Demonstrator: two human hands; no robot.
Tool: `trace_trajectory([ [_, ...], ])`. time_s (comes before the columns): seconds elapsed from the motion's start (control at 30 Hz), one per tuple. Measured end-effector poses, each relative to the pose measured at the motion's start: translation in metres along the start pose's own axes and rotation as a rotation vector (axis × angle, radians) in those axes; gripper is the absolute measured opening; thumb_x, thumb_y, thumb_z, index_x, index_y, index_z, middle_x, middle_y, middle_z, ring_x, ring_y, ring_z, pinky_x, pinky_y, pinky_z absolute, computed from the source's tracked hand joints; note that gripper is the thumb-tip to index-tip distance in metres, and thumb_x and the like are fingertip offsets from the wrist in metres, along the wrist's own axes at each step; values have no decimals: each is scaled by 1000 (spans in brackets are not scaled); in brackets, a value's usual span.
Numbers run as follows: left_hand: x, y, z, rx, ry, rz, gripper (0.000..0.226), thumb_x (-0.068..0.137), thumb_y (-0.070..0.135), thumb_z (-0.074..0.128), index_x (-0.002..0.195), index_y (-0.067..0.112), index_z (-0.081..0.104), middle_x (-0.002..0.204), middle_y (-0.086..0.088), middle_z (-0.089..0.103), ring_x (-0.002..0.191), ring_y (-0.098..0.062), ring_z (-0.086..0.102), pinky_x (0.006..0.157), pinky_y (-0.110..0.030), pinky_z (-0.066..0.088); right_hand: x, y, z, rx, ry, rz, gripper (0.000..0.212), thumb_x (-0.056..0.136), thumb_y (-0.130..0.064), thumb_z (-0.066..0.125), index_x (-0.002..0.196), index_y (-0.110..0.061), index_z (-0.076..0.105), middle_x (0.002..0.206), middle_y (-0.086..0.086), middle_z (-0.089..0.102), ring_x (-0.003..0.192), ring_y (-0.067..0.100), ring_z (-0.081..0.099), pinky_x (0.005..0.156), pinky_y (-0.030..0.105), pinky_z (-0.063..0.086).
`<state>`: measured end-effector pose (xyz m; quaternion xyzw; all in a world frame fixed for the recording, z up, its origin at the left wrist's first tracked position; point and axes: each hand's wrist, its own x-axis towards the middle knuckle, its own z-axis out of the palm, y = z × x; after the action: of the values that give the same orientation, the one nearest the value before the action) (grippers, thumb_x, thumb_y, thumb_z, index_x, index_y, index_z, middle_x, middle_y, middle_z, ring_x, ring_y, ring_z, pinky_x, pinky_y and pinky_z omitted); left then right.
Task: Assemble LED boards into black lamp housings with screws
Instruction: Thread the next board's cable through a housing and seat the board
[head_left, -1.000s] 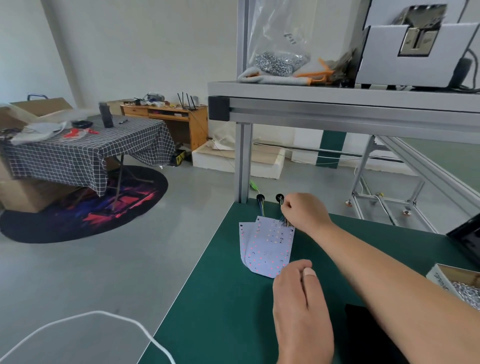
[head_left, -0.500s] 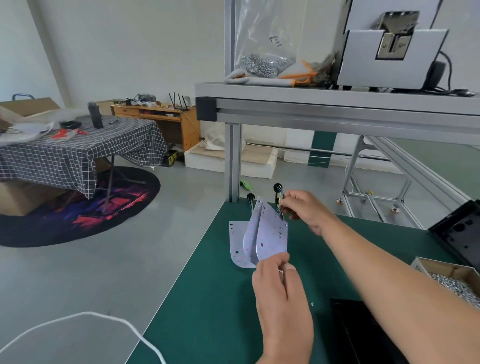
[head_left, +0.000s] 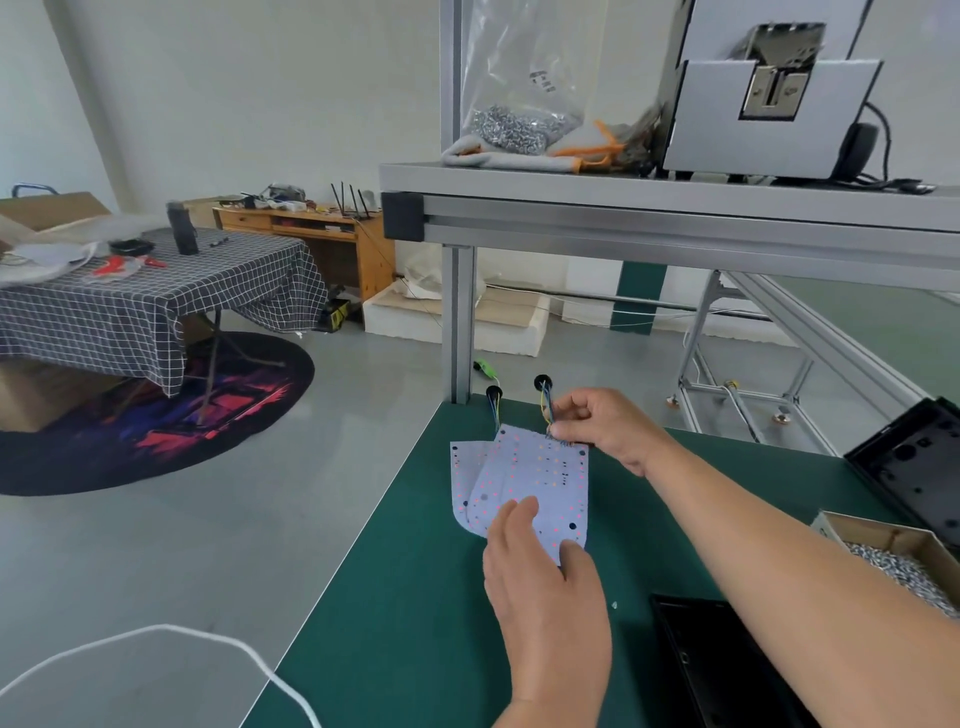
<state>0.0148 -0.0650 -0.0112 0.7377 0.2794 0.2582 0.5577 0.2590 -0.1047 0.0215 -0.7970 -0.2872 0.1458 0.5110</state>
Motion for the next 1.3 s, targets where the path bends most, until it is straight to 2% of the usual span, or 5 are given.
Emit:
trace_trajectory([
  [0.23, 1, -1, -1, 241, -115, 44, 52, 101, 25, 54, 151, 33, 44, 164, 20, 33, 151, -4, 23, 123, -31, 19, 2, 3, 4, -523, 46, -7, 11, 84, -21, 82, 92, -25, 76, 74, -8, 76, 70, 12, 72, 70, 30, 56],
  [0.63, -2, 1, 1, 449, -220, 152, 40, 95, 31, 52, 134, 39, 56, 144, 31, 42, 139, 2, 33, 116, -27, 17, 8, 23, -18, 84, 302, 407, 10, 81, 9, 66, 77, 0, 62, 65, 16, 69, 43, 17, 52, 39, 19, 31],
  [0.8, -1, -1, 2, 388, -165, 128, 45, 99, 37, 54, 144, 37, 50, 151, 23, 36, 145, -7, 28, 118, -31, 21, -5, 13, -33, 255, 319, 391, 30, 90, 8, 57, 102, -19, 64, 71, 17, 72, 43, 13, 55, 36, 18, 35],
  [1.1, -2, 0, 0, 231, -123, 94, 76, 102, 51, 54, 165, 26, 21, 171, 11, 24, 155, -12, 19, 125, -37, 18, -92, -26, -59, 493, 235, 265, 36, 96, 12, 48, 122, -3, 67, 73, 13, 67, 46, 14, 58, 36, 22, 46],
  [1.3, -6, 8, -5, 187, -168, 72, 37, 97, 59, 54, 121, 32, 55, 118, 21, 63, 112, 5, 47, 114, -46, 36, -137, -39, -57, 589, 222, 159, 39, 96, 14, 48, 127, -4, 64, 76, 12, 69, 51, 17, 63, 42, 24, 53],
])
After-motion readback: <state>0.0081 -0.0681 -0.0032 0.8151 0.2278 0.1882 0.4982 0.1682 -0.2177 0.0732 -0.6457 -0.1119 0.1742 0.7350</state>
